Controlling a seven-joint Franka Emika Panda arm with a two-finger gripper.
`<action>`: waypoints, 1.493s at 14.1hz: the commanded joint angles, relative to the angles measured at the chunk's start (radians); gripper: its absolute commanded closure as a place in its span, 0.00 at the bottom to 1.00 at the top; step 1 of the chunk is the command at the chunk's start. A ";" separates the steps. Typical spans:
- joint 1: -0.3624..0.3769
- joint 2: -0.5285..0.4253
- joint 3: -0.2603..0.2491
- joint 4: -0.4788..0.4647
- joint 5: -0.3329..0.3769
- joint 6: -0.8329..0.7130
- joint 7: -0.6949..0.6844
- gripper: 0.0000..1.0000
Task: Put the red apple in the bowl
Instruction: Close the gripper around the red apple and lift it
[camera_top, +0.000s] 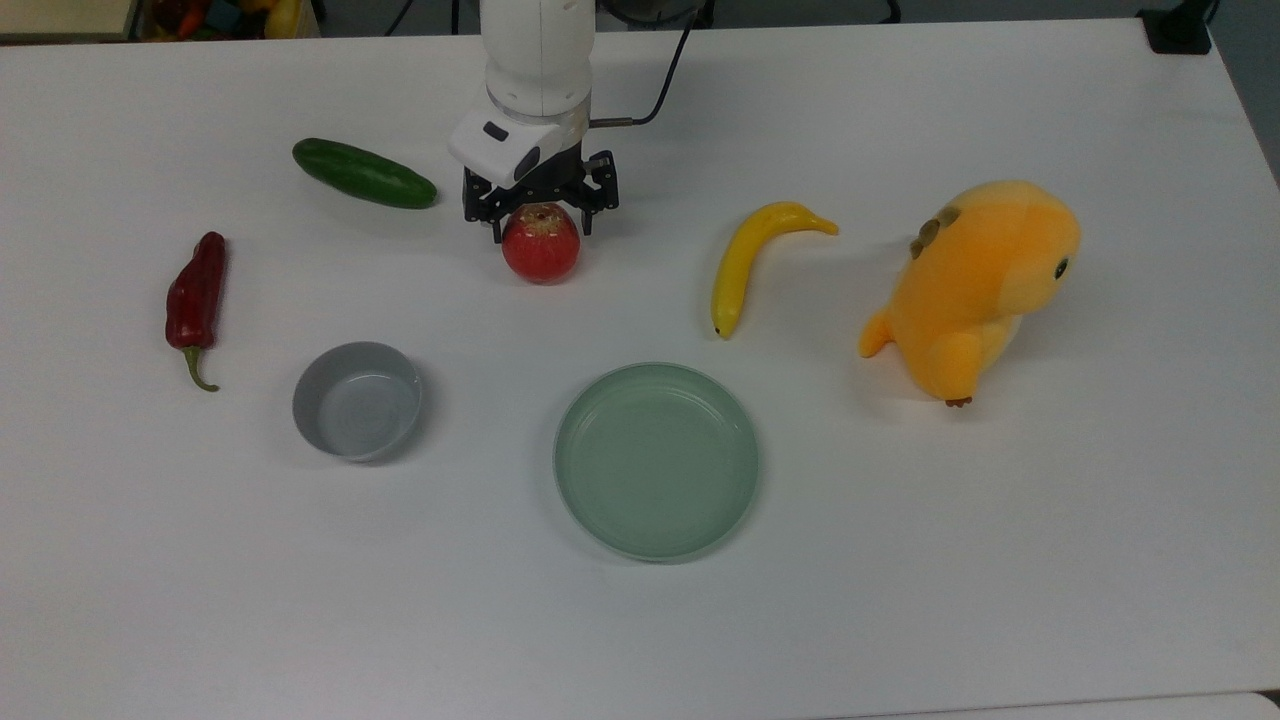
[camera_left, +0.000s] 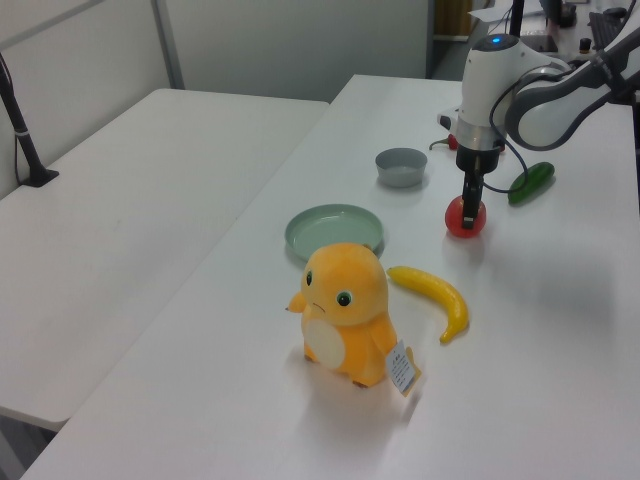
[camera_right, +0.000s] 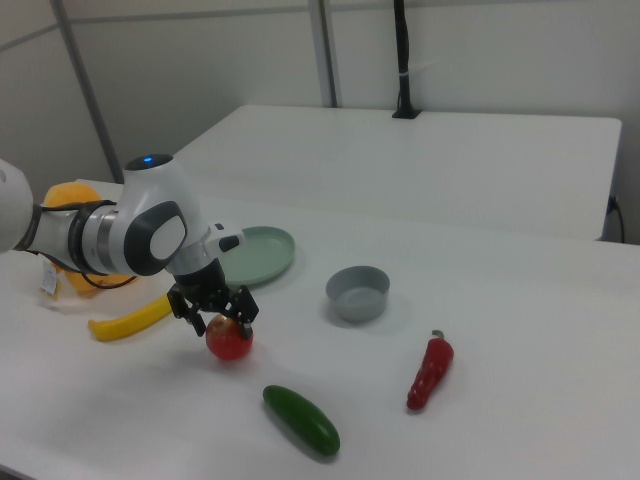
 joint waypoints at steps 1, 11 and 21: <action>-0.003 -0.020 0.002 -0.032 -0.055 0.042 0.007 0.06; -0.003 -0.008 0.002 -0.032 -0.074 0.062 -0.003 1.00; -0.031 -0.029 0.005 0.250 -0.009 -0.217 0.001 1.00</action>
